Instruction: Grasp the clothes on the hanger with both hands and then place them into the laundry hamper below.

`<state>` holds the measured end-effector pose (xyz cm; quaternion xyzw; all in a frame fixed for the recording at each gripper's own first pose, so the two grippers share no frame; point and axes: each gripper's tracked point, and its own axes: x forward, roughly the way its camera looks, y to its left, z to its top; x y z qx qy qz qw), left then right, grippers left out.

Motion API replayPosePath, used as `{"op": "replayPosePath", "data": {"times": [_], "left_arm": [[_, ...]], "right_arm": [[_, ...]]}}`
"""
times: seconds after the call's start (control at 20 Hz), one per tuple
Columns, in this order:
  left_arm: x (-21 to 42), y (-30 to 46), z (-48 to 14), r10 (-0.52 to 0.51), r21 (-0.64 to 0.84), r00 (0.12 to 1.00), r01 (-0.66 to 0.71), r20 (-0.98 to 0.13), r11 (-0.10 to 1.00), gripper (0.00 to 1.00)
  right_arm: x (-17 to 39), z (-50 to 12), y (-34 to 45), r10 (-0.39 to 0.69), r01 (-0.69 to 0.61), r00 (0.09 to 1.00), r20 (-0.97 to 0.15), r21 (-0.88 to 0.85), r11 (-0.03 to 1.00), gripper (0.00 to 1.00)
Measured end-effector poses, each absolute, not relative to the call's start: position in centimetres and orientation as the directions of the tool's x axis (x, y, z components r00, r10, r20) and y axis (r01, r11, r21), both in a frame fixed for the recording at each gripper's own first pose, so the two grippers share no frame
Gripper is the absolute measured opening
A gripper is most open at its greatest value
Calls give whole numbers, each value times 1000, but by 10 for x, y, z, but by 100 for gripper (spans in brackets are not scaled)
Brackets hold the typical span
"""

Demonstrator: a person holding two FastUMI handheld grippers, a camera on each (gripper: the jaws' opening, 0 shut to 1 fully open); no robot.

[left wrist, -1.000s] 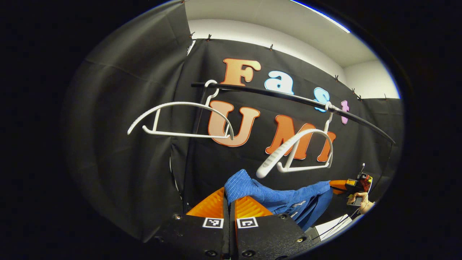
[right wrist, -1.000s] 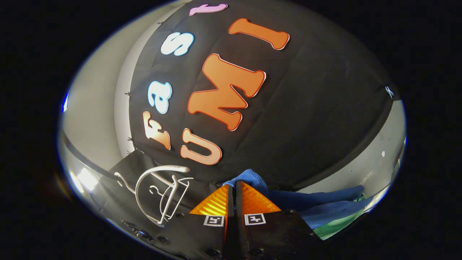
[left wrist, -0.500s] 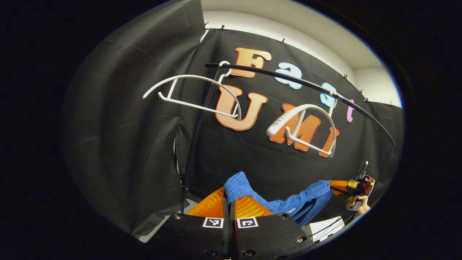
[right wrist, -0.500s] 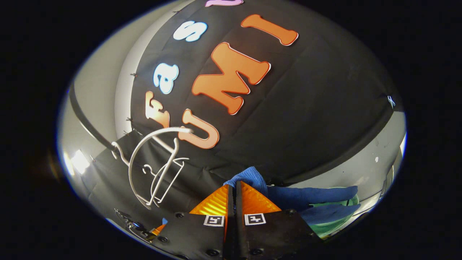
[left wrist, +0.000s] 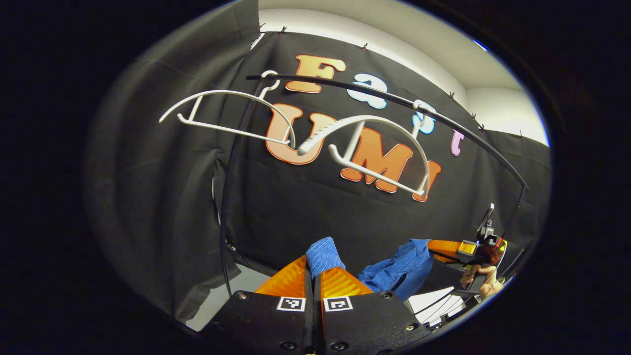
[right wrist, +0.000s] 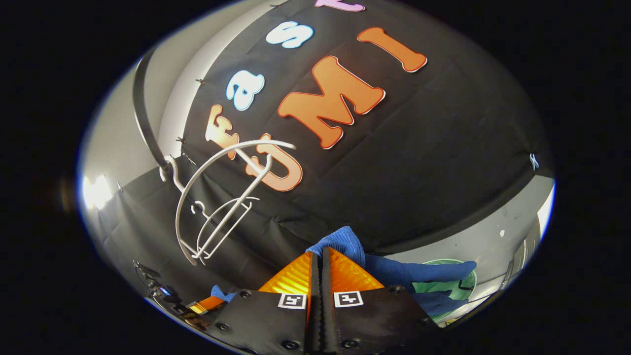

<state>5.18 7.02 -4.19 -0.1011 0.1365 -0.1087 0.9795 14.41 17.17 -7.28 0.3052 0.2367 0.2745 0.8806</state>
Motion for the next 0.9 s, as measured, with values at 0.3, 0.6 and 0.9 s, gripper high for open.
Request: {"op": "replayPosePath", "data": {"times": [0.3, 0.6, 0.9], "left_arm": [[54, 18, -50, -334, -220, 904, 280, -268, 934, 0], [62, -40, -74, -415, -218, 855, 362, -310, 907, 0], [83, -83, -105, -455, -220, 814, 400, -361, 890, 0]], "right_arm": [[124, -82, 174, 592, -348, 750, -294, 587, 731, 7], [116, -98, 180, 572, -327, 752, -328, 567, 756, 7], [126, -121, 166, 495, -301, 777, -390, 461, 835, 7]]}}
